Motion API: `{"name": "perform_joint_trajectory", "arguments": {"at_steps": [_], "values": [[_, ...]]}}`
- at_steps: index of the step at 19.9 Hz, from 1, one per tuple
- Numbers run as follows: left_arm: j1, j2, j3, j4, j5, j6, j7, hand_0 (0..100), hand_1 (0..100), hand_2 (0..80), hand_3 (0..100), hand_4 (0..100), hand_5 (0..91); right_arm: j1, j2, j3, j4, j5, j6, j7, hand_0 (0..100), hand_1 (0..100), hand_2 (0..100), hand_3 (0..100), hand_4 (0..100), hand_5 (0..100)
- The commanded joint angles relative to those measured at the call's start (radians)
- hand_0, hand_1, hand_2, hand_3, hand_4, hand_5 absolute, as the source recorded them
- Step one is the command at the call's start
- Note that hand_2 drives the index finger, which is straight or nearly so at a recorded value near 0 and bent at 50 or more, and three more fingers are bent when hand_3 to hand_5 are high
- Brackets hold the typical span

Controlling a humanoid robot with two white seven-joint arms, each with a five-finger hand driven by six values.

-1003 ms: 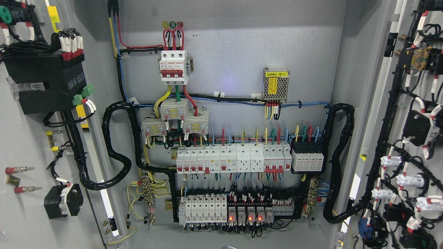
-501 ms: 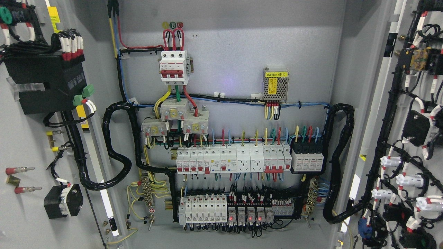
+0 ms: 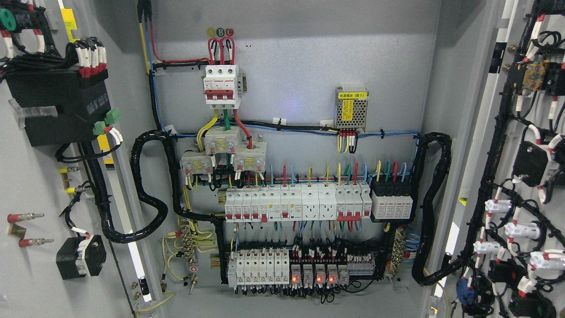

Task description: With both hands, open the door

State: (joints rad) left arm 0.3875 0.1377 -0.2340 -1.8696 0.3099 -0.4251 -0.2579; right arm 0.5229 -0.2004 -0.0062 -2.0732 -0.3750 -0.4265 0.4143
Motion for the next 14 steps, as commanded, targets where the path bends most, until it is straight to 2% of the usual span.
{"name": "perform_joint_trajectory", "arguments": {"at_steps": [1, 4, 7, 9, 14], "values": [[-0.001, 0.016, 0.088, -0.184, 0.000, -0.084, 0.000, 12, 56, 0.0, 0, 0, 0.0, -0.023, -0.025, -0.098, -0.021, -0.033, -0.008, -0.025, 0, 50, 4, 0, 0, 0], [0.001, 0.020, 0.114, -0.186, 0.000, -0.125, -0.001, 12, 56, 0.0, 0, 0, 0.0, -0.087, -0.022, -0.116, -0.021, -0.035, -0.002, -0.029, 0, 50, 4, 0, 0, 0], [0.013, 0.020, 0.128, -0.184, 0.000, -0.185, -0.001, 12, 56, 0.0, 0, 0, 0.0, -0.112, -0.024, -0.110, -0.021, -0.035, 0.012, -0.031, 0, 50, 4, 0, 0, 0], [0.028, 0.017, 0.159, -0.184, 0.000, -0.188, -0.001, 12, 56, 0.0, 0, 0, 0.0, -0.132, -0.024, -0.116, -0.021, -0.035, 0.050, -0.046, 0, 50, 4, 0, 0, 0], [0.045, 0.006, 0.251, -0.180, 0.006, -0.195, -0.001, 12, 56, 0.0, 0, 0, 0.0, -0.127, -0.017, -0.146, -0.021, -0.035, 0.041, -0.058, 0, 50, 4, 0, 0, 0]]}}
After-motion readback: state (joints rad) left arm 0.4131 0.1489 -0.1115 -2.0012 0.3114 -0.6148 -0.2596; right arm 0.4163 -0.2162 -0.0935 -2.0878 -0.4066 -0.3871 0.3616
